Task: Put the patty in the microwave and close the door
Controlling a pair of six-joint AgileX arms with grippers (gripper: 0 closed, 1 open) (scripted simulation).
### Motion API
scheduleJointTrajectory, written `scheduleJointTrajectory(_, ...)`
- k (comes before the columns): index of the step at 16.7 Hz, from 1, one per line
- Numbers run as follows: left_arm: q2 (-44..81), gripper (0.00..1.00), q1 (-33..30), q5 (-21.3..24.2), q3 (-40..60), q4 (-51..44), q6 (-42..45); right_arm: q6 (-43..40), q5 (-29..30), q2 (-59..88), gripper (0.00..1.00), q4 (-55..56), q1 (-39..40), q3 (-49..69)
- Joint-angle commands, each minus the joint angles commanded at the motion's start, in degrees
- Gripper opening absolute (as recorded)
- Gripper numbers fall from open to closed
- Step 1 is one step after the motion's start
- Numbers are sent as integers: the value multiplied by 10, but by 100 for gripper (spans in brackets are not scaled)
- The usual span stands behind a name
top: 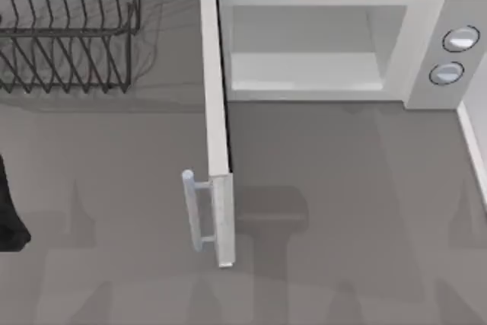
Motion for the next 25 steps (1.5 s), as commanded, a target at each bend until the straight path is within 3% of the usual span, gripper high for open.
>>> scheduleJointTrajectory(6, 0, 100, 0, 0, 0, 0, 0, -39, 0, 63, 100, -57, -16, 43)
scheduleJointTrajectory(19, 0, 100, 0, 0, 0, 0, 0, -326, -1, 633, 100, -479, -137, 357)
scheduleJointTrajectory(25, 0, 100, 0, 0, 0, 0, 0, -386, -1, 755, 100, -569, -163, 423)
